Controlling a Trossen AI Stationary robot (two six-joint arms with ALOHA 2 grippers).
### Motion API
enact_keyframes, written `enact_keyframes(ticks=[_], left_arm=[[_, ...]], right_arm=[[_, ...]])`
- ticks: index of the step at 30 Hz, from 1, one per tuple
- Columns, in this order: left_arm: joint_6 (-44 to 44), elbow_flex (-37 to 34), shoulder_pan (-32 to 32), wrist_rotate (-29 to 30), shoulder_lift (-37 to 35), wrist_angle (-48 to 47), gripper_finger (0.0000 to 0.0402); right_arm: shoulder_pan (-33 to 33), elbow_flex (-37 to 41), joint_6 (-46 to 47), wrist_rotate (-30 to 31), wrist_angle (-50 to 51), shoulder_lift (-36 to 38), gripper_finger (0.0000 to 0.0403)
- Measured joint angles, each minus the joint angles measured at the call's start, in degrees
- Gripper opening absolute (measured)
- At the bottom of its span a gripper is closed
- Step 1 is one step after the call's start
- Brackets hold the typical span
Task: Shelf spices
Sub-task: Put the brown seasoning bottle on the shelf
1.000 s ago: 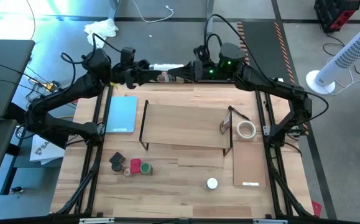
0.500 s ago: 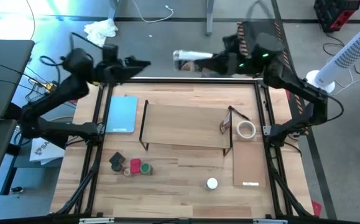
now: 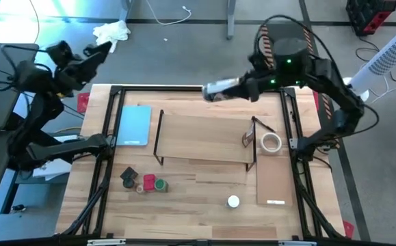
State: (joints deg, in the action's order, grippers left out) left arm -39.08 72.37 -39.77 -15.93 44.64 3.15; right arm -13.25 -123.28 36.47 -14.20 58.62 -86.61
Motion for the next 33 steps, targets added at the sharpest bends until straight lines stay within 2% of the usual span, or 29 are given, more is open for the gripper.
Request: enact_keyframes(ticks=[5,11,15,18,25,33], left_arm=[[2.14,-0.32,-1.05,2.88,-1.12,-11.24,0.0376],[2.74,-0.26,-1.12,3.56,-0.79,-21.84,0.0376],[3.24,-0.32,-1.11,2.94,-0.04,-24.42,0.0376],[3.4,-0.32,-1.09,2.78,-0.05,-24.23,0.0376],[5.27,-0.3,-1.09,2.76,0.24,-24.5,0.0376],[6.28,-0.3,-1.09,2.78,0.44,-24.52,0.0376]], right_arm=[[2.22,-5.99,-2.0,1.75,18.14,-7.11,0.0266],[4.32,-7.05,-2.23,4.14,31.23,-15.78,0.0266],[6.73,-5.3,-3.03,3.65,30.91,-19.3,0.0266],[7.96,-4.88,-2.38,6.15,31.05,-22.3,0.0266],[8.81,-2.47,0.21,10.04,31.24,-24.22,0.0266],[8.76,5.29,2.62,11.82,31.36,-19.81,0.0266]])
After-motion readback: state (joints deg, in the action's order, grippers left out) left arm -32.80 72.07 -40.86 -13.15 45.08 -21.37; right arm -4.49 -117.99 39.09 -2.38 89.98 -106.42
